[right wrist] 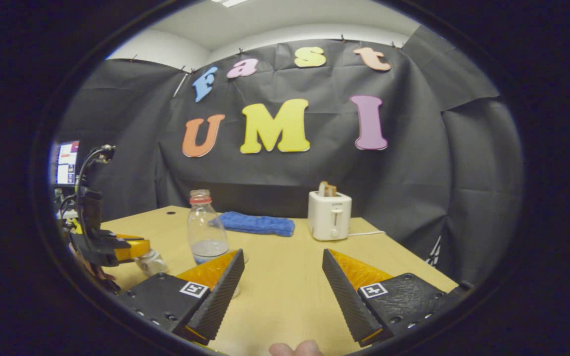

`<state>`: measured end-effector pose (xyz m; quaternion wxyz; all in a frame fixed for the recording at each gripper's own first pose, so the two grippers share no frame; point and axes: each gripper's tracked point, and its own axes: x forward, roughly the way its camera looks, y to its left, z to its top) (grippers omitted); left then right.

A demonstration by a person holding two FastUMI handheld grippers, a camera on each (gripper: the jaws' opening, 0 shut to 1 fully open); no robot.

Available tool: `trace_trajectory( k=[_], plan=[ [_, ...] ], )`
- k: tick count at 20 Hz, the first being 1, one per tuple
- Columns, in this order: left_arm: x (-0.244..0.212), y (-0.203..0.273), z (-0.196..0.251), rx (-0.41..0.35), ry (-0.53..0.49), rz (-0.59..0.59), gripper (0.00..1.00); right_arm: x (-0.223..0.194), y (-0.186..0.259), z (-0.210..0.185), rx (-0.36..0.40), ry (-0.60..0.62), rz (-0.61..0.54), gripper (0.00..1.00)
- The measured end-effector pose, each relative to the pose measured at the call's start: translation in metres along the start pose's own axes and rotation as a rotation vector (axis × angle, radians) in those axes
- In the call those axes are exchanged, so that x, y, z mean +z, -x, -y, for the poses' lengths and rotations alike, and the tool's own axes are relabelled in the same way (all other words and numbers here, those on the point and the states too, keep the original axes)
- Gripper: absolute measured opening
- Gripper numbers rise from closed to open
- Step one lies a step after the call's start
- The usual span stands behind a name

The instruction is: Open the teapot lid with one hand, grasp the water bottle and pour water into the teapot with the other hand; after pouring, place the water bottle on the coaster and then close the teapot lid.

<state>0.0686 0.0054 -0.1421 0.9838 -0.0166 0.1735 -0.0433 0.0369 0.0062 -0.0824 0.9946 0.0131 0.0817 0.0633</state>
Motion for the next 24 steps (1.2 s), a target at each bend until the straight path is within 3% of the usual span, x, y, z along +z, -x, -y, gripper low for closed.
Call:
trace_trajectory(
  k=[2,10,22,24],
  plan=[
    [0.0,0.0,0.0,0.0,-0.001,-0.001,0.06,-0.01,-0.004,-0.018,0.054,-0.002,-0.029,0.95],
    [0.026,0.017,-0.004,-0.04,0.044,0.065,0.03,-0.026,-0.02,-0.062,0.139,0.044,-0.055,0.95],
    [0.056,0.077,-0.044,0.007,0.1,0.171,0.03,-0.042,-0.075,-0.091,0.133,-0.024,-0.102,0.95],
    [0.058,0.081,-0.048,0.015,0.092,0.182,0.03,-0.044,-0.077,-0.091,0.13,-0.025,-0.114,0.89]
  ],
)
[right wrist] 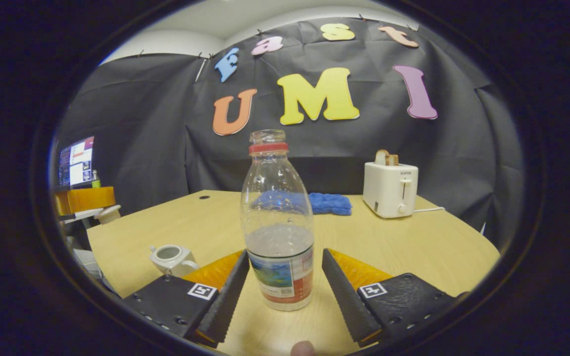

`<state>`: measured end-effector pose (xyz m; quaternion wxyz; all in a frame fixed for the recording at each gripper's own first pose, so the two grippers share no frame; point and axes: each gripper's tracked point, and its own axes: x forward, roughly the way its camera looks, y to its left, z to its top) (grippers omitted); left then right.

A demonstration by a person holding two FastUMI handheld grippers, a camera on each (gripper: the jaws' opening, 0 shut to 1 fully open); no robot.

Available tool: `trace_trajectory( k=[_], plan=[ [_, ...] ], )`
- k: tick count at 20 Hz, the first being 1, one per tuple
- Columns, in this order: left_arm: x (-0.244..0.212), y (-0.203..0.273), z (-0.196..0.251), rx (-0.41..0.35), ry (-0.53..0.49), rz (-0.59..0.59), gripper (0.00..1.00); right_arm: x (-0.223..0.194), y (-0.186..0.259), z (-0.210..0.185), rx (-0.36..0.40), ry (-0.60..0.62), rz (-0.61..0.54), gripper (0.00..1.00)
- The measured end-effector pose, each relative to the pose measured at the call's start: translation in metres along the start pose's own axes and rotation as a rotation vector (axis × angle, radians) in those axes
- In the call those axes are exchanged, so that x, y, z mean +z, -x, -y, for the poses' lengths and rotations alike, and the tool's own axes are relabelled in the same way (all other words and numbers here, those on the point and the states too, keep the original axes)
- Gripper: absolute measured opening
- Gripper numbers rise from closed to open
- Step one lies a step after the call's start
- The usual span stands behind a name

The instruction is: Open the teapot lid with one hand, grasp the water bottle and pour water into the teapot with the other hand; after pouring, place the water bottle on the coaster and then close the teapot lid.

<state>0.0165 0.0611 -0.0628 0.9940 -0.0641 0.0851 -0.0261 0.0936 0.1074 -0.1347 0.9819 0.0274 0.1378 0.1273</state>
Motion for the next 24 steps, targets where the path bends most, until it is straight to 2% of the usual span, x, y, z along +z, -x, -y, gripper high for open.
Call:
trace_trajectory(
  k=[1,4,8,12,16,21,24],
  plan=[
    [0.001,0.001,0.0,-0.001,-0.003,0.003,0.03,0.001,-0.001,-0.001,-0.001,-0.002,-0.001,0.82],
    [0.002,0.001,0.0,-0.012,-0.002,0.003,0.03,0.002,-0.001,-0.001,-0.026,0.018,-0.007,0.76],
    [0.001,0.005,-0.006,-0.015,0.009,0.013,0.03,0.01,0.002,-0.009,-0.03,0.111,-0.009,0.73],
    [0.003,0.009,-0.018,-0.008,0.042,0.025,0.03,0.026,0.0,-0.014,-0.059,0.352,-0.001,0.72],
    [0.004,0.011,-0.024,-0.007,0.041,0.026,0.03,0.028,-0.008,-0.017,-0.053,0.594,-0.009,0.72],
    [0.001,0.009,-0.03,-0.004,0.033,0.016,0.03,0.034,-0.02,-0.009,-0.139,0.939,0.051,0.72],
    [0.001,0.01,-0.032,-0.006,0.015,0.015,0.03,0.027,-0.028,-0.012,-0.161,1.096,0.071,0.73]
  ],
)
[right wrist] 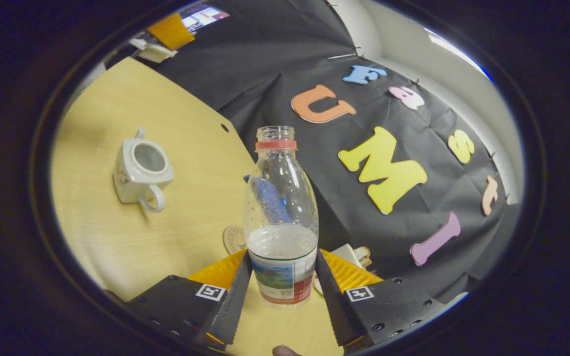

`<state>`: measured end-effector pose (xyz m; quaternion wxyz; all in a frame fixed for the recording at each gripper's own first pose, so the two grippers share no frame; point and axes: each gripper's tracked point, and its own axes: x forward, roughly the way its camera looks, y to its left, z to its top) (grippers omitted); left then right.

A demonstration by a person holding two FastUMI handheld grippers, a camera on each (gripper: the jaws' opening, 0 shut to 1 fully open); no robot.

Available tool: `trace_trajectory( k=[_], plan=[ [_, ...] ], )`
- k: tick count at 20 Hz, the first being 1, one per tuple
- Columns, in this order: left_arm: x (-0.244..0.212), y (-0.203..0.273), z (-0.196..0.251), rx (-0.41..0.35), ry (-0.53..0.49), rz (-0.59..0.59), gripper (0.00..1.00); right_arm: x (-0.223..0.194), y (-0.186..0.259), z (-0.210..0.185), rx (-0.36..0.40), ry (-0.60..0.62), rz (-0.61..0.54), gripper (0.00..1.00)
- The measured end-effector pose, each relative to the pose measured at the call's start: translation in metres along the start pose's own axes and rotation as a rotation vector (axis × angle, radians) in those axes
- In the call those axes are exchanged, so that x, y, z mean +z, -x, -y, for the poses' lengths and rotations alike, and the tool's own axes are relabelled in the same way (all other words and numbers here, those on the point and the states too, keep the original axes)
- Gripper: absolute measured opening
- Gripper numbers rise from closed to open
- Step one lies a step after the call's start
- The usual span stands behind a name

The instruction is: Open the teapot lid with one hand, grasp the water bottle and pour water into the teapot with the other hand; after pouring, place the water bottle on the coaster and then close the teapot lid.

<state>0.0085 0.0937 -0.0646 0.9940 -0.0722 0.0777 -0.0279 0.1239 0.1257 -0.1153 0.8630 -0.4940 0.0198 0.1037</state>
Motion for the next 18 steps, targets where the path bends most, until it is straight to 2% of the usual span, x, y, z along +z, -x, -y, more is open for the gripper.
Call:
trace_trajectory(
  k=[6,11,18],
  plan=[
    [0.0,0.001,-0.013,0.027,0.01,-0.003,0.03,0.012,-0.007,-0.01,-0.006,0.257,0.062,0.73],
    [0.001,0.003,-0.02,0.036,0.01,0.002,0.03,0.029,0.007,-0.016,-0.051,0.428,0.134,0.73],
    [0.0,0.002,-0.025,0.04,0.011,-0.003,0.03,0.03,0.001,-0.017,-0.084,0.611,0.161,0.73]
  ],
)
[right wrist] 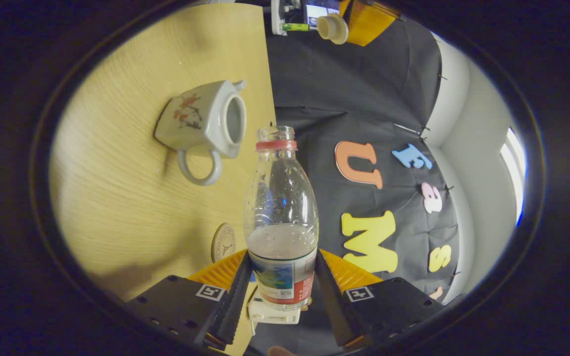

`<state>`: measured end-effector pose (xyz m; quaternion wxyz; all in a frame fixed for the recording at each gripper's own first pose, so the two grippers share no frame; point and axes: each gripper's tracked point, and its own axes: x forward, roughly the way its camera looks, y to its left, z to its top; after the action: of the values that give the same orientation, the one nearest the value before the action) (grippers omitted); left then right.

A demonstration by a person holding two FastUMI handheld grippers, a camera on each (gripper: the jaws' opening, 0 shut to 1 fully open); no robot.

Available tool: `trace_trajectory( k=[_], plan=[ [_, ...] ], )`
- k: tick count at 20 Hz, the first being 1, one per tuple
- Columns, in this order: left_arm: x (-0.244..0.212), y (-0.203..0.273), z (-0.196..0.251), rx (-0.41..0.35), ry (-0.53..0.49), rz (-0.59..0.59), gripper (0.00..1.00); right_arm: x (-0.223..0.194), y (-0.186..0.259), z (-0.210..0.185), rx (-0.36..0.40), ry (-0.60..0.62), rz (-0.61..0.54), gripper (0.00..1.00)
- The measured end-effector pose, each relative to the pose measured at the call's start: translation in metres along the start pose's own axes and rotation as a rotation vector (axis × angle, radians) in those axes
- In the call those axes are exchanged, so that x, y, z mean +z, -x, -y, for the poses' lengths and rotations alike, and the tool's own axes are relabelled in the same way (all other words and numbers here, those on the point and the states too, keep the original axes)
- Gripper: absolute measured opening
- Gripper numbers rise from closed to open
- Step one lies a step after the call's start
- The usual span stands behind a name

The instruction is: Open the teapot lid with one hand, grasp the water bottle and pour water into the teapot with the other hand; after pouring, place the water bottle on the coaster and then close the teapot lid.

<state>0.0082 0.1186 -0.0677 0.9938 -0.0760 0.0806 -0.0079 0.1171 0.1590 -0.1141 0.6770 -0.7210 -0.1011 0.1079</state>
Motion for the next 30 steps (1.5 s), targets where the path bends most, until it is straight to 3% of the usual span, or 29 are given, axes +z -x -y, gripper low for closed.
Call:
trace_trajectory(
  k=[17,30],
  plan=[
    [0.002,0.004,-0.007,-0.001,0.008,-0.002,0.03,0.014,0.005,0.018,-0.088,0.255,0.06,0.73],
    [0.001,0.006,-0.007,-0.003,-0.006,-0.005,0.03,0.017,0.001,0.03,-0.162,0.378,0.087,0.72]
  ],
)
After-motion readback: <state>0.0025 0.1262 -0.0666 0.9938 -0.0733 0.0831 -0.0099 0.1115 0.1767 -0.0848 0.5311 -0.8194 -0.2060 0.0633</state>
